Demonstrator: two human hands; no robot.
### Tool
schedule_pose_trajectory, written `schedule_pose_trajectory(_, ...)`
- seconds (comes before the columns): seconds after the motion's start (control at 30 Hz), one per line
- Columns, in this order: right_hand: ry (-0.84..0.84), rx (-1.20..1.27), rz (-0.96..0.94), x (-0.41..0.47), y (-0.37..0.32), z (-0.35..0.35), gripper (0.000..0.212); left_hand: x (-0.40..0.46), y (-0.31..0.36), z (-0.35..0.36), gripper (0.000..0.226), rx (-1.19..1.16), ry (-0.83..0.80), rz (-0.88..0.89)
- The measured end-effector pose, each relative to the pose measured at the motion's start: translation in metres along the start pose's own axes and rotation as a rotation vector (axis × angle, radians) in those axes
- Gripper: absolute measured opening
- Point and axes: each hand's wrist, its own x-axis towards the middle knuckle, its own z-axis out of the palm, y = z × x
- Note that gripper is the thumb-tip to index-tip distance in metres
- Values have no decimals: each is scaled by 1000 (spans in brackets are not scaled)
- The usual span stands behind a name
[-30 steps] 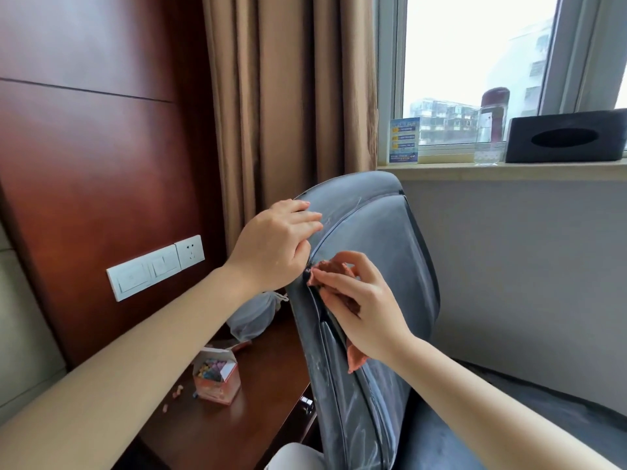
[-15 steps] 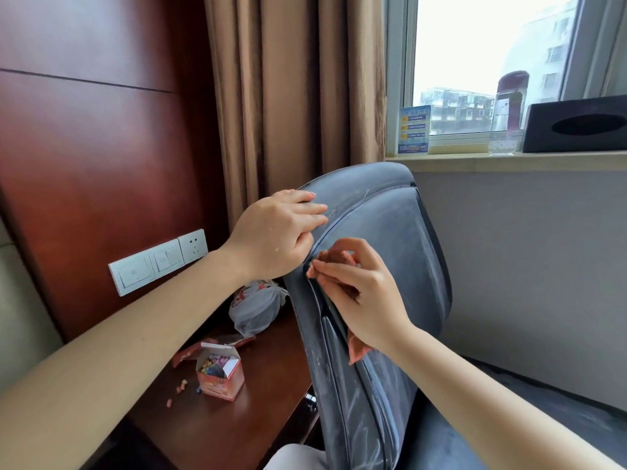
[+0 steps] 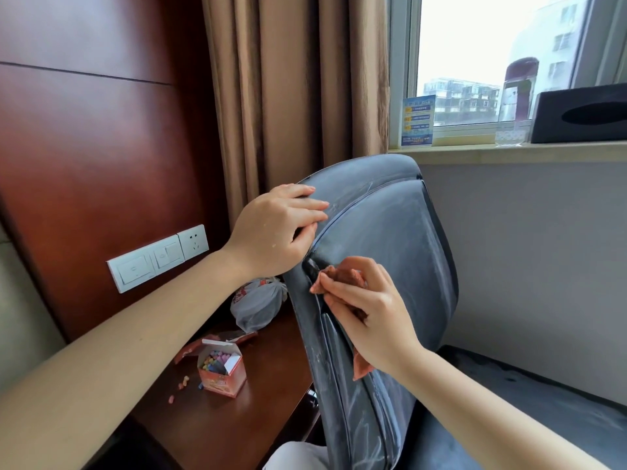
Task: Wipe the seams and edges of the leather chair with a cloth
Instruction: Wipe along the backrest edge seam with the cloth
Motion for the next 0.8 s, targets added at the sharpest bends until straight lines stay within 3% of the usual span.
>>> schedule_pose_trajectory(0.2,95,-46,4,31,-3,4,10,0,2,3,35,-27,29,-35)
schedule_pose_trajectory(0.37,78,-49,28,-20,4,8,17,-3,2,5,32,-16,83,-36)
schedule_pose_trajectory(0.6,122,-9,30,23,-1,8,10,-2,4,7,31,-32,118,-18)
schedule_pose_trajectory(0.8,83,-4,-27,-14,6,4,17,-6,3,14,26,-51,238,-25)
